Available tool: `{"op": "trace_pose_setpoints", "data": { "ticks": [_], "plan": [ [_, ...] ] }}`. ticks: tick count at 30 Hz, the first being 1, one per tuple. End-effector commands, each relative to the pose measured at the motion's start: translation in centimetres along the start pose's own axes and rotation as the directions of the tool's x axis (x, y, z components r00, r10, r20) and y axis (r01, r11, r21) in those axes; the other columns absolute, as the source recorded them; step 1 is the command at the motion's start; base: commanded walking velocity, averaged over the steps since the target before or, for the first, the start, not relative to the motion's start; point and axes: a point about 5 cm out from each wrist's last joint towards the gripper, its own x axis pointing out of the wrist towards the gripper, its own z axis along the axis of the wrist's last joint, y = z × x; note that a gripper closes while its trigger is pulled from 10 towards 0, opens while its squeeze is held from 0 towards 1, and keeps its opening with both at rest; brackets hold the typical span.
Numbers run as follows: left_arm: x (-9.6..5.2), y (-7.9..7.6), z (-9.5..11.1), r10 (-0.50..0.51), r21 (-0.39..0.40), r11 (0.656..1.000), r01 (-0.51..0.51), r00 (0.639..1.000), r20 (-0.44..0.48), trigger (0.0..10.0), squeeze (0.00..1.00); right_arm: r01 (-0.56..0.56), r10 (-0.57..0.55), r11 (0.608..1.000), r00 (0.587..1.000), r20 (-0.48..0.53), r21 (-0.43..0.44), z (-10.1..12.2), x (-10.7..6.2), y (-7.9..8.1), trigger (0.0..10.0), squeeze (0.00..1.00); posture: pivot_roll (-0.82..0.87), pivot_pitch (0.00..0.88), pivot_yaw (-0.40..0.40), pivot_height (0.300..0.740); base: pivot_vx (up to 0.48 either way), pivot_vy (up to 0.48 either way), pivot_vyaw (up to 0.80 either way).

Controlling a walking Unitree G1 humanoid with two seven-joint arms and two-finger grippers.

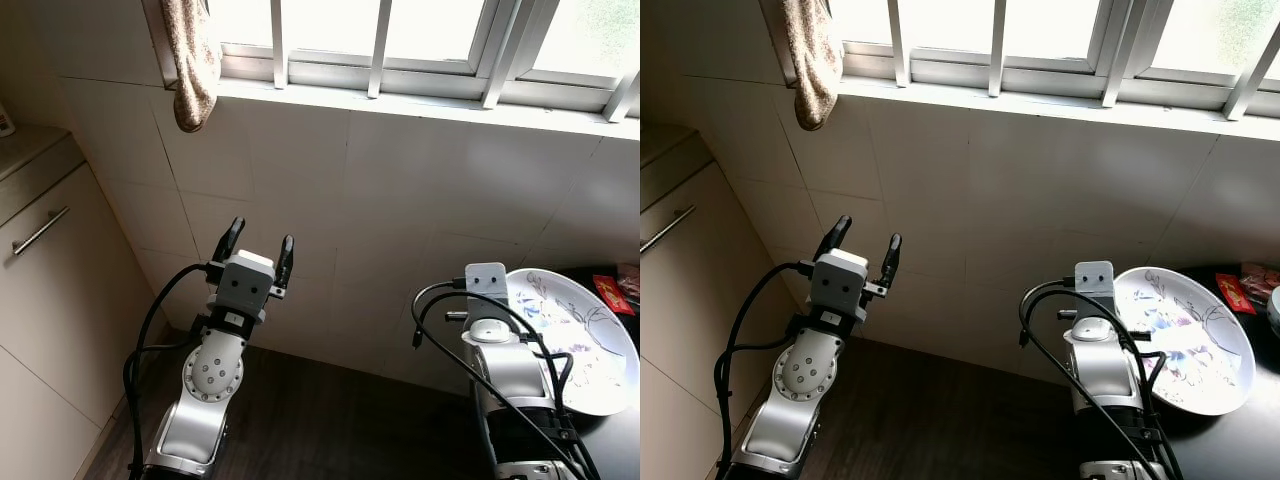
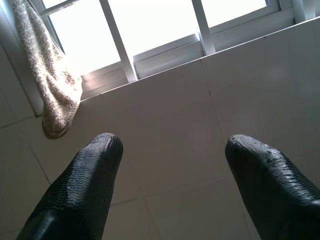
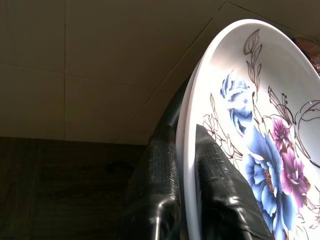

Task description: Kitchen organization

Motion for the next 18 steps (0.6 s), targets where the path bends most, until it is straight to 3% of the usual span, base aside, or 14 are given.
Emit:
{"op": "trace_pose_setpoints", "data": {
  "ticks": [1, 2, 3, 4, 5, 6, 7, 10, 18],
  "plan": [
    [0.0, -0.2, -0.1, -0.005, 0.007, 1.000, 0.005, 1.000, -0.011, 10.0, 0.00, 0.024, -0.024, 1.000, 0.999, 0.041, 0.005, 0.8, -0.2, -0.6, 0.0, 0.00, 0.09, 0.000, -0.061, 0.740, 0.000, 0.000, 0.00],
    [0.0, -0.2, -0.1, -0.005, 0.007, 1.000, 0.005, 1.000, -0.011, 10.0, 0.00, 0.024, -0.024, 1.000, 0.999, 0.041, 0.005, 0.8, -0.2, -0.6, 0.0, 0.00, 0.09, 0.000, -0.061, 0.740, 0.000, 0.000, 0.00],
    [0.0, -0.1, -0.1, -0.003, 0.007, 1.000, 0.004, 1.000, -0.013, 10.0, 0.00, 0.141, -0.076, 0.980, 0.918, 0.390, -0.142, 4.6, -1.6, -1.1, 0.0, 0.00, 0.08, 0.000, -0.058, 0.740, 0.000, 0.000, 0.00],
    [0.0, -0.1, -0.1, -0.002, 0.007, 1.000, 0.003, 1.000, -0.015, 10.0, 0.00, 0.209, -0.023, 0.951, 0.781, 0.624, -0.226, 6.9, -3.6, -0.6, 0.0, 0.00, 0.08, 0.000, -0.057, 0.740, 0.000, 0.000, 0.00],
    [0.0, -0.1, -0.2, -0.002, 0.008, 1.000, 0.002, 1.000, -0.016, 10.0, 0.00, 0.242, 0.050, 0.931, 0.658, 0.751, -0.274, 8.1, -5.3, 0.1, 0.0, 0.00, 0.08, 0.000, -0.057, 0.740, 0.000, 0.000, 0.00],
    [0.0, -0.1, -0.2, -0.002, 0.008, 1.000, 0.002, 1.000, -0.016, 10.0, 0.00, 0.278, 0.109, 0.908, 0.568, 0.816, -0.314, 8.6, -6.4, 0.6, 0.0, 0.00, 0.08, 0.000, -0.056, 0.740, 0.000, 0.000, 0.00],
    [0.0, -0.1, -0.2, -0.003, 0.008, 1.000, 0.003, 1.000, -0.016, 10.0, 0.00, 0.300, 0.125, 0.896, 0.540, 0.833, -0.329, 8.8, -6.7, 0.8, 0.0, 0.00, 0.08, 0.000, -0.056, 0.740, 0.000, 0.000, 0.00],
    [0.0, -0.1, -0.2, -0.003, 0.008, 1.000, 0.003, 1.000, -0.016, 10.0, 0.00, 0.266, 0.131, 0.911, 0.539, 0.832, -0.316, 8.7, -6.8, 0.8, 0.0, 0.00, 0.08, 0.000, -0.056, 0.740, 0.000, 0.000, 0.00],
    [0.0, -0.1, -0.2, -0.001, 0.007, 1.000, 0.001, 1.000, -0.016, 10.0, 0.00, 0.304, 0.168, 0.887, 0.488, 0.857, -0.347, 8.4, -7.2, 1.1, 0.0, 0.00, 0.08, 0.000, -0.056, 0.740, 0.000, 0.000, 0.00]
  ]
}}
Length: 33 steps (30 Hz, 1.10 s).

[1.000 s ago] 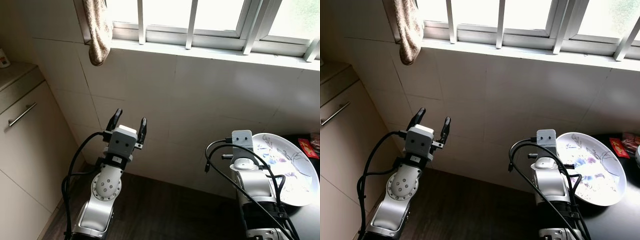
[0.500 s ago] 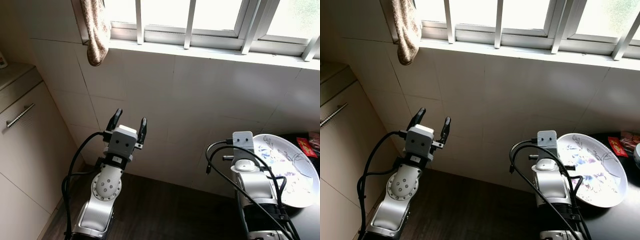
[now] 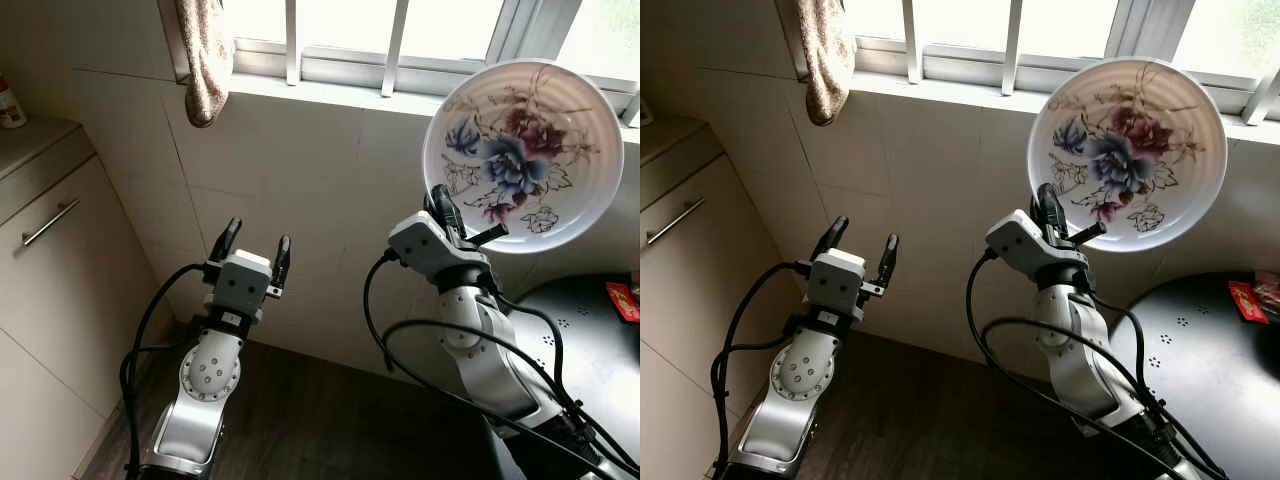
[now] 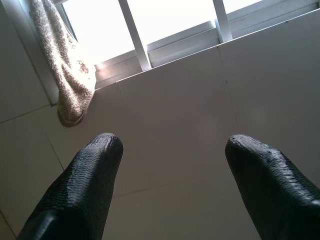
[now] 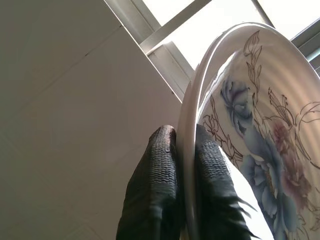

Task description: Kitchen organization

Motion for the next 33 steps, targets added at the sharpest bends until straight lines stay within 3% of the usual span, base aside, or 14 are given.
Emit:
{"op": "trace_pose_setpoints", "data": {
  "ticks": [1, 15, 26, 33],
  "plan": [
    [0.1, -0.3, -0.1, -0.008, 0.005, 1.000, 0.008, 1.000, -0.007, 10.0, 0.00, 0.035, -0.033, 0.999, 0.998, 0.058, -0.033, 0.4, 0.1, -0.7, 0.0, 0.00, 0.08, 0.000, -0.056, 0.740, 0.000, 0.000, 0.00],
    [0.2, 0.0, 0.0, 0.005, 0.012, 1.000, -0.005, 1.000, -0.002, 10.0, 0.00, -0.057, 0.058, 0.998, 0.984, 0.170, -0.014, 0.7, -0.6, 0.2, 0.0, 0.00, 0.08, 0.000, -0.053, 0.740, 0.000, 0.000, 0.00],
    [0.2, 0.6, 0.0, 0.031, 0.021, 0.999, -0.032, 1.000, 0.002, 10.0, 0.00, -0.092, 0.090, 0.996, 0.973, 0.215, 0.003, 0.8, -0.3, 0.3, 0.0, 0.00, 0.09, 0.000, -0.053, 0.740, 0.000, 0.000, 0.77],
    [0.2, 0.5, 0.0, 0.032, 0.022, 0.999, -0.032, 0.999, 0.005, 10.0, 0.00, -0.159, 0.145, 0.987, 0.937, 0.319, 0.019, 2.2, -0.7, 0.8, 0.0, 0.00, 0.09, 0.000, -0.053, 0.740, 0.000, 0.000, 0.80]
  ]
}}
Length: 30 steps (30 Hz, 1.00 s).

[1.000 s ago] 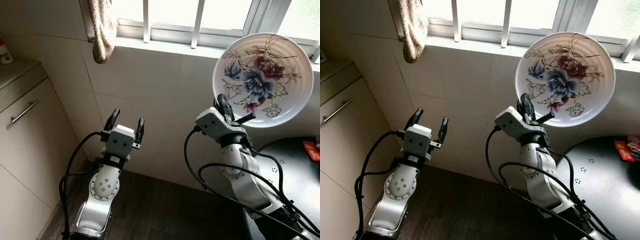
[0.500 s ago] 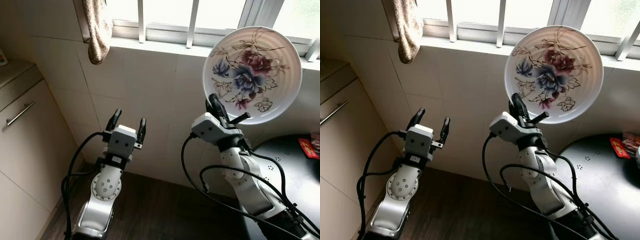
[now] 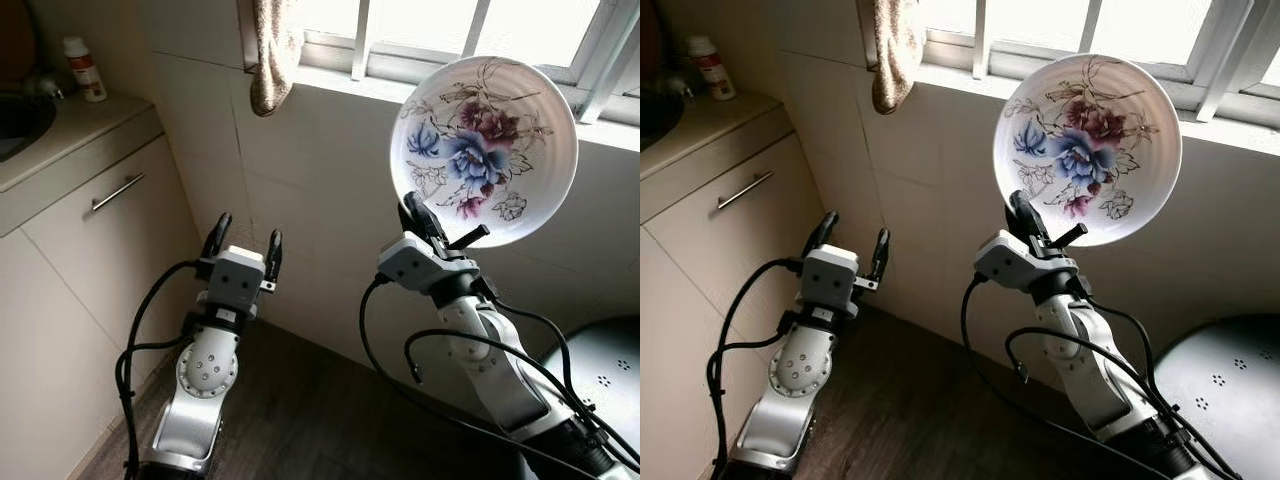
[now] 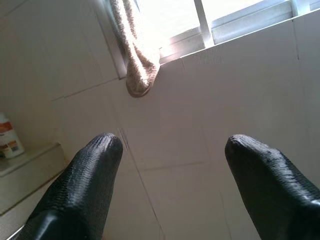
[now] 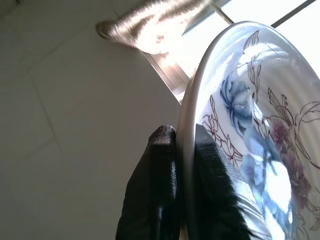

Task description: Kitchen organization

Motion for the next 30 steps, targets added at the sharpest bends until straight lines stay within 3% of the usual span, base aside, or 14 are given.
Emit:
{"op": "trace_pose_setpoints", "data": {
  "ticks": [1, 30],
  "plan": [
    [-0.03, 0.30, -0.10, 0.010, 0.013, 1.000, -0.010, 1.000, -0.003, 10.0, 0.00, -0.025, 0.023, 0.999, 0.996, 0.083, 0.021, 1.17, 0.31, -0.01, 0.0, 0.00, 0.09, 0.000, -0.054, 0.740, 0.000, 0.000, 0.80],
    [0.13, 0.90, 0.12, 0.039, 0.013, 0.999, -0.039, 0.999, 0.008, 10.0, 0.00, -0.099, 0.087, 0.993, 0.983, 0.164, 0.066, 1.58, 0.80, 0.39, 0.0, 0.00, 0.10, 0.000, -0.054, 0.740, 0.000, 0.000, 0.80]
  ]
}}
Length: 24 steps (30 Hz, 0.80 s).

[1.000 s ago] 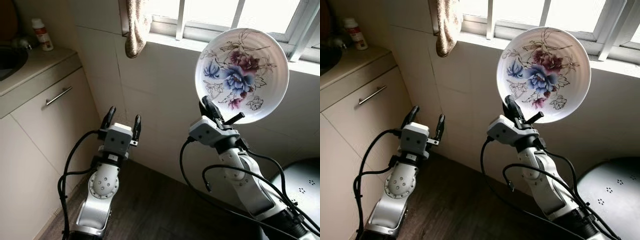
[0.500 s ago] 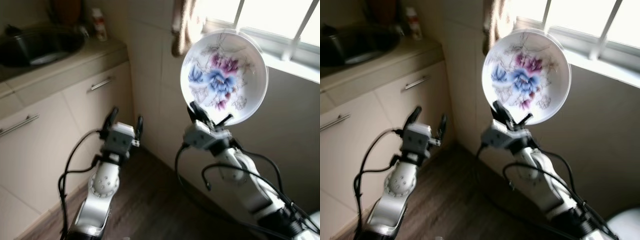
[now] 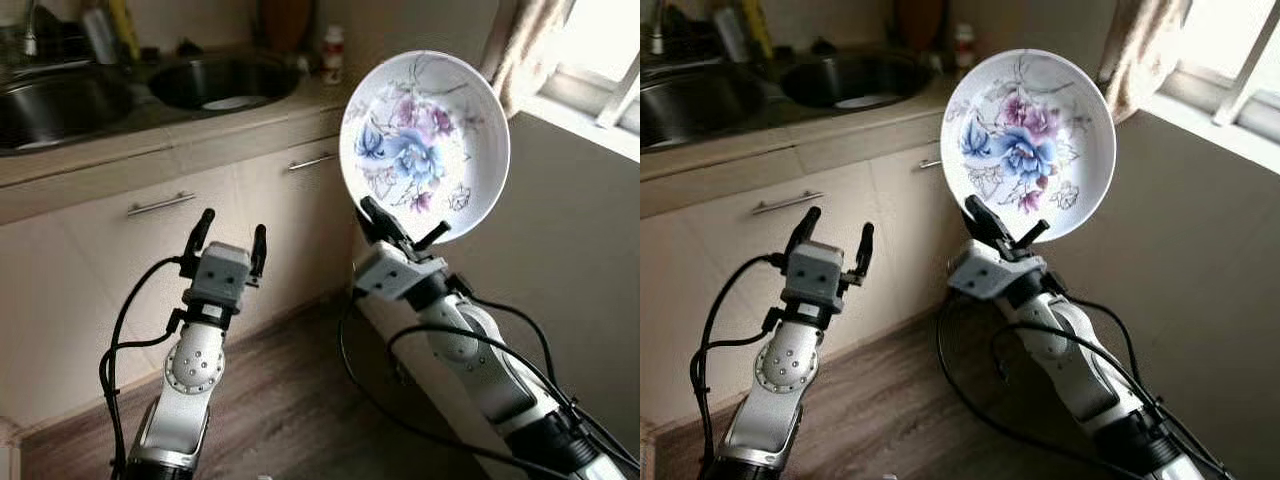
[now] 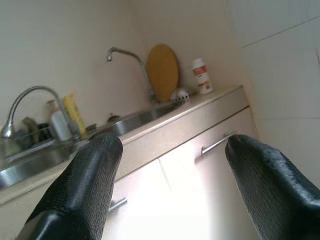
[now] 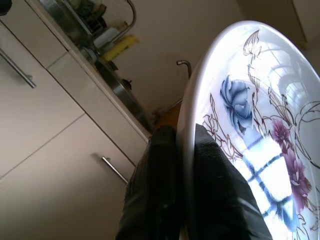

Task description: Kitchen organization

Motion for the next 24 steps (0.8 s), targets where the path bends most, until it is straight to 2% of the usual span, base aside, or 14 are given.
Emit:
{"op": "trace_pose_setpoints", "data": {
  "ticks": [1, 8, 12, 15, 18, 24],
  "plan": [
    [0.09, -0.01, 0.27, -0.004, -0.002, 1.000, 0.004, 1.000, 0.013, 10.0, 0.00, 0.022, -0.022, 1.000, 1.000, 0.009, 0.003, -0.02, 0.24, -0.65, 0.0, 0.00, 0.10, 0.000, -0.054, 0.740, 0.000, 0.000, 0.80],
    [0.10, 0.10, 0.31, 0.000, -0.001, 1.000, 0.000, 1.000, 0.016, 10.0, 0.00, 0.032, -0.033, 0.999, 0.999, 0.010, 0.030, 0.05, 0.48, -0.65, 0.0, 0.00, 0.10, 0.000, -0.055, 0.740, 0.071, 0.000, 0.80],
    [0.13, 0.12, 0.34, 0.001, -0.001, 1.000, -0.001, 1.000, 0.017, 10.0, 0.00, 0.053, -0.054, 0.996, 0.999, 0.005, 0.077, 0.03, 0.65, -0.88, 0.0, 0.00, 0.10, 0.000, -0.054, 0.740, 0.251, 0.000, 0.00],
    [0.15, 0.11, 0.35, 0.000, -0.001, 1.000, 0.000, 1.000, 0.018, 10.0, 0.00, 0.052, -0.053, 0.996, 0.999, 0.008, 0.066, 0.01, 0.71, -0.91, 0.0, 0.00, 0.10, 0.000, -0.054, 0.740, 0.249, 0.000, 0.00],
    [0.15, 0.08, 0.38, -0.003, -0.002, 1.000, 0.003, 1.000, 0.019, 10.0, 0.00, 0.046, -0.046, 0.998, 0.999, 0.014, 0.032, 0.03, 0.79, -0.78, 0.0, 0.00, 0.10, 0.000, -0.054, 0.740, 0.250, 0.000, 0.59],
    [0.15, 0.05, 0.41, -0.003, -0.001, 1.000, 0.003, 1.000, 0.019, 10.0, 0.00, 0.057, -0.058, 0.997, 0.998, 0.013, 0.056, 0.08, 0.90, -0.87, 0.0, 0.00, 0.10, 0.000, -0.054, 0.740, 0.250, 0.000, 0.67]
  ]
}}
